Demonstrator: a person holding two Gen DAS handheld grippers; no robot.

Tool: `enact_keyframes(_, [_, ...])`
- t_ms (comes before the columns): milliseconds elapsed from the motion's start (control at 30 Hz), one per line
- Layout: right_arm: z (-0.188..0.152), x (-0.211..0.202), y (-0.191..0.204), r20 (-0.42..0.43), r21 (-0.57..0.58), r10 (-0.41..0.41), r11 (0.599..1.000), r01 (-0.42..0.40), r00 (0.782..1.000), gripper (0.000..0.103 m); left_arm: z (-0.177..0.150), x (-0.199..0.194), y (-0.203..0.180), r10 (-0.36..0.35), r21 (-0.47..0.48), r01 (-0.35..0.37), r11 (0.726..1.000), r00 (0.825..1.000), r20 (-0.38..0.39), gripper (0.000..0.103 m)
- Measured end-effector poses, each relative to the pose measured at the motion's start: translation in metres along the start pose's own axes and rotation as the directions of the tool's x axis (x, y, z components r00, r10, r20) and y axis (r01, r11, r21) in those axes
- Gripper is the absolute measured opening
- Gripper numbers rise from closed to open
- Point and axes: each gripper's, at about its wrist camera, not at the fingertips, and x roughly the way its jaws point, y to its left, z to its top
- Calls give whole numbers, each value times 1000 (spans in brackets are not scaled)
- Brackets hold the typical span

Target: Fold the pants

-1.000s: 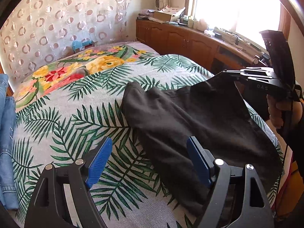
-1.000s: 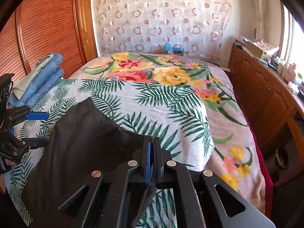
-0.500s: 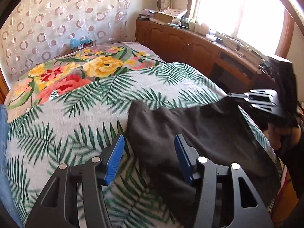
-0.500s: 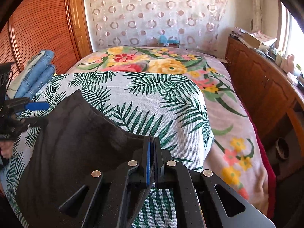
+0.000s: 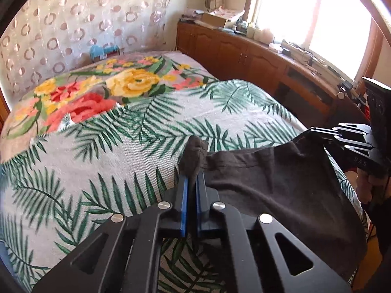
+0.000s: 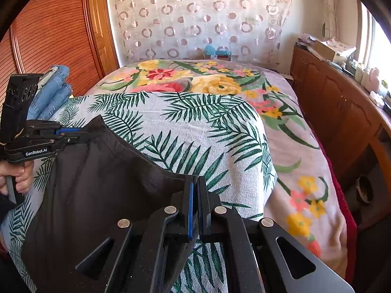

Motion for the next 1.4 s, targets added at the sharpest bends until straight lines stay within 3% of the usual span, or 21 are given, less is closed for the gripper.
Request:
enact_keyframes(200, [4,-5,3,36,6,-6,1000,6,999,2,7,-16,11,-2,-34,3,999,999,35,6])
enact_keyframes(400, [3,7,3,2,11,-12,1000,12,1000,2,3,-20,7,16,-29,-15,999,1000,26,9])
enact_keyframes(500, [4,3,2,-3,21,-26,999,26,1000,2,-3,-27,2,44,-12,-44,999,999,28,31])
enact_keyframes(567, [3,-3,2,1,27,-34,999,34,999,3,-9,-36,-2,40,-7,-40,999,998,38,51])
enact_keyframes(600, [3,-6,3,4,28,-40,999,40,999,6,-12,-39,-2,42,-7,-42,999,998,41,54])
enact_keyframes(667, [2,-14,6,11,31,-58,998,57,998,16,-18,-47,-4,51,-13,-50,999,998,47,79])
enact_keyframes(733, [-2,-23,8,16,34,-53,998,52,998,32,-25,-55,-5,43,-18,-42,999,997,58,80])
enact_keyframes(800, [-8,-30,12,23,38,-60,997,60,998,39,-32,-63,-10,41,-17,-40,999,998,57,80])
enact_keyframes(1400, [-84,-103,58,34,50,-29,998,27,999,41,-102,-113,-61,9,5,-10,1000,997,77,80])
